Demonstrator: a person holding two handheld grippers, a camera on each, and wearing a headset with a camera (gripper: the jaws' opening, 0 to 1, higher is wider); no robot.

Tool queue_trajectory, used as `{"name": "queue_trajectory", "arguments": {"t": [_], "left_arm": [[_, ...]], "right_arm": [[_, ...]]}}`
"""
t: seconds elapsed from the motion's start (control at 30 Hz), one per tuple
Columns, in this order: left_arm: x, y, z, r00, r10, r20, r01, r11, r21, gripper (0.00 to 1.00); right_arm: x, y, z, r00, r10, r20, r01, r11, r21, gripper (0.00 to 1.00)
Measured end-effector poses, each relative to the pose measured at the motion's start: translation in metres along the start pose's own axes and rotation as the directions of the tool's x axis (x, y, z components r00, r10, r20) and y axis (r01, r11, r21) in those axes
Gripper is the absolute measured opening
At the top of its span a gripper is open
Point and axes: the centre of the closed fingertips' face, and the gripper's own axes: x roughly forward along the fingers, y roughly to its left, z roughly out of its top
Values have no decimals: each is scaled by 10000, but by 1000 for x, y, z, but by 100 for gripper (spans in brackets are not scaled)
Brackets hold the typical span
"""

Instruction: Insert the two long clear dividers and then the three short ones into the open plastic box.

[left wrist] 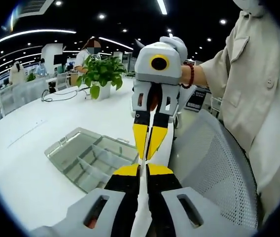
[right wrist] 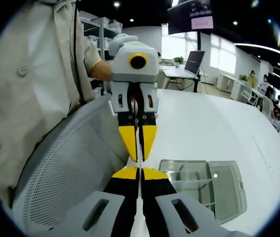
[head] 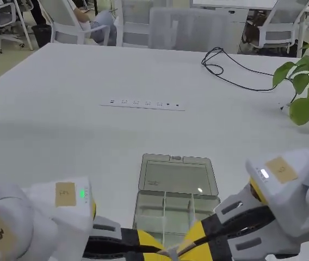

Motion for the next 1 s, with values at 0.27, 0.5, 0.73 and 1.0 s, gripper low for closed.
{"name": "queue_trajectory", "arguments": {"t": [0.27,0.5,0.73,1.0], "left_arm": [[2,9,-2,9975,611,357,-602,9978,-269,17],[3,14,-3,9929,1008,628,-980,9941,-458,25],[1,21,-2,9869,1333,904,-1277,9897,-651,36],[1,27,-1,9801,1653,1099,-1574,9845,-776,48]], "right_arm": [[-6,-14,2,9983,-580,-66,581,9982,139,2],[-12,-28,0,9939,-1088,-156,1093,9936,303,2],[-21,-48,-6,9829,-1812,-327,1828,9817,528,2],[-25,-62,-20,9748,-2132,-657,2184,9721,860,2]]}}
